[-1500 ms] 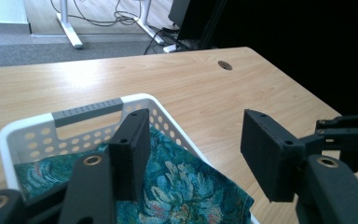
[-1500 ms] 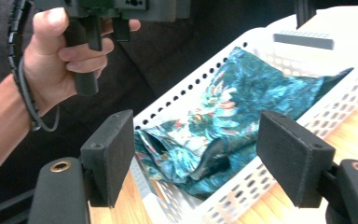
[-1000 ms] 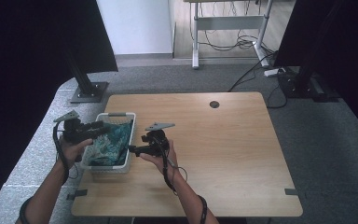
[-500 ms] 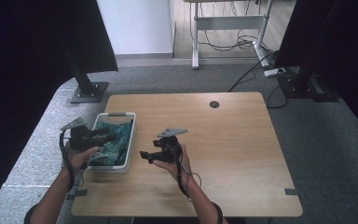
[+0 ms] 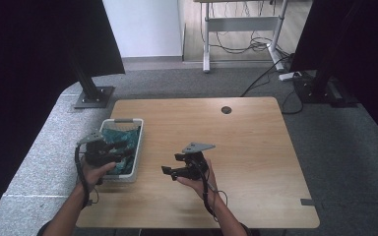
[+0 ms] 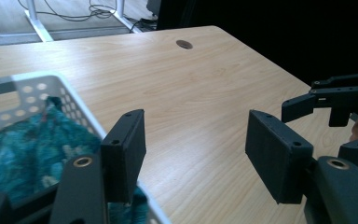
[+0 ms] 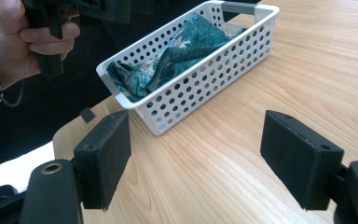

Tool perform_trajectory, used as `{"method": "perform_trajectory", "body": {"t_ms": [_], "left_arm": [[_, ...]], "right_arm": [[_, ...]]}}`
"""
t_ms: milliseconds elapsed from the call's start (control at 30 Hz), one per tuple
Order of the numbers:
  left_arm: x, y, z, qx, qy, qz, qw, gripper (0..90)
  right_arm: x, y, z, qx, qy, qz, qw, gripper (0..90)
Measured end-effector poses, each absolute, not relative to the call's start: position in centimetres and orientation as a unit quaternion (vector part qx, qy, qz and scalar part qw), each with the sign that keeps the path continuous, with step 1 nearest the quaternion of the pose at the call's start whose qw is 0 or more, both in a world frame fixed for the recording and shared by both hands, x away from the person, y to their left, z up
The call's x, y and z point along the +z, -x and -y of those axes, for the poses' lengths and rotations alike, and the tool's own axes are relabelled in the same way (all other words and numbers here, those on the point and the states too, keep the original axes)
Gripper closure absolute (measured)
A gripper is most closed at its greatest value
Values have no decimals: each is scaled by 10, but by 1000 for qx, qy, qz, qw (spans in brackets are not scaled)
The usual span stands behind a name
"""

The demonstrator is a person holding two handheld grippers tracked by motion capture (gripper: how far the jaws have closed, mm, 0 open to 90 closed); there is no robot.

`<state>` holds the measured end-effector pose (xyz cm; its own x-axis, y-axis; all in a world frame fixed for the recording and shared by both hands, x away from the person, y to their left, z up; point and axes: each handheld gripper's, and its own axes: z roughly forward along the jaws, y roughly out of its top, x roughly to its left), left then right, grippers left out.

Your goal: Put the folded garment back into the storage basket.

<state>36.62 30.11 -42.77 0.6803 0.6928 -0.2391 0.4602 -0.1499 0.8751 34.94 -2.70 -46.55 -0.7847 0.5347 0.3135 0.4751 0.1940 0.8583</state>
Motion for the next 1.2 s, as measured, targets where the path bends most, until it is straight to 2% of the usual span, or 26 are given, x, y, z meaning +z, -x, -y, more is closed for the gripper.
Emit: {"method": "perform_trajectory", "body": {"t_ms": [533,1200], "left_arm": [[-446,-349,-256,91,-762,-357,532,366],[-474,-333,-228,70,-766,-348,536,360]], "right_arm": [[-475,-327,66,547,-324,-771,40,252],[-499,-308,111,547,-342,-763,44,257]]}}
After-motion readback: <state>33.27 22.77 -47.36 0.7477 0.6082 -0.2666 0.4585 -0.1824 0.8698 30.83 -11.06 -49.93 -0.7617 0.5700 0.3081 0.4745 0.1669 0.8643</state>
